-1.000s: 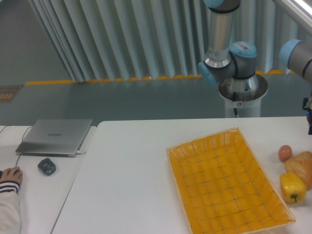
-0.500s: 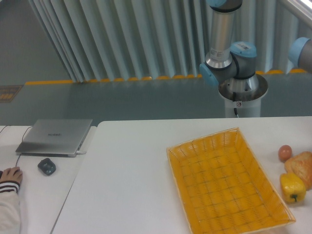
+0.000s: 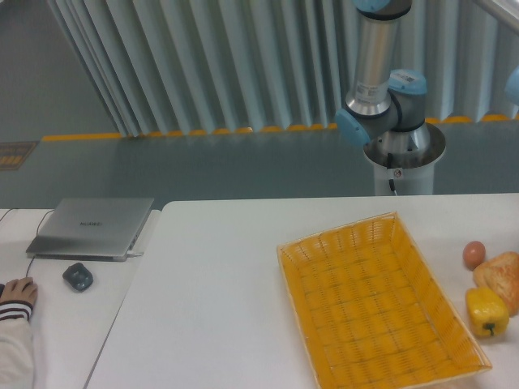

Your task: Place the triangular bread in the basket

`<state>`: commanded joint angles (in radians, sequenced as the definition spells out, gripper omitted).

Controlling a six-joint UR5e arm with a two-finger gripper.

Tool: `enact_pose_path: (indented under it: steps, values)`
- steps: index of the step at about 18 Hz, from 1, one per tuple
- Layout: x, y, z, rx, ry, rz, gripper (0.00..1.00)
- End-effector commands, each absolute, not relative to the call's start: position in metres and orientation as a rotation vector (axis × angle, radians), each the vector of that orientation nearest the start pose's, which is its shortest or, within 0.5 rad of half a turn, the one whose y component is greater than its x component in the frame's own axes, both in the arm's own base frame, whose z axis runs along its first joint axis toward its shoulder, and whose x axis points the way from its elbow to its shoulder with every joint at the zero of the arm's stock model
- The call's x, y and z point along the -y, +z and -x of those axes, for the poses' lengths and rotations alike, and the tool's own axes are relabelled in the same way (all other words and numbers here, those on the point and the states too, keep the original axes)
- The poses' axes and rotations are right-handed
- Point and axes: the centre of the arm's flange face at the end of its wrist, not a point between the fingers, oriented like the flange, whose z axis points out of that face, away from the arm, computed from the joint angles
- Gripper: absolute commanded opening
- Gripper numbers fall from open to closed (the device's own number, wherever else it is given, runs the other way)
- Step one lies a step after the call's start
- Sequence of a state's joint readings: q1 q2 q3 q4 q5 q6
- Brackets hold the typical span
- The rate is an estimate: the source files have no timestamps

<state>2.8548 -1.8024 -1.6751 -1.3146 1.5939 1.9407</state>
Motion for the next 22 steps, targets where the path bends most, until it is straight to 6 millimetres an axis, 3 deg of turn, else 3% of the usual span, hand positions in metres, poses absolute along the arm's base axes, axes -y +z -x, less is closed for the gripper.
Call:
enact_pose_path:
  steps: [5, 8, 16, 22]
  values:
    - [-0.339, 0.353, 0.466, -0.844, -0.08, 3.014, 1.0]
    - [-0.364, 0.348, 0.448, -0.804, -0.087, 3.032, 1.0]
    - [-0.375, 0.307, 0.432, -0.801, -0.175, 3.052, 1.0]
    - [-0.377, 0.292, 0.432, -0.799, -0.18, 3.052, 1.0]
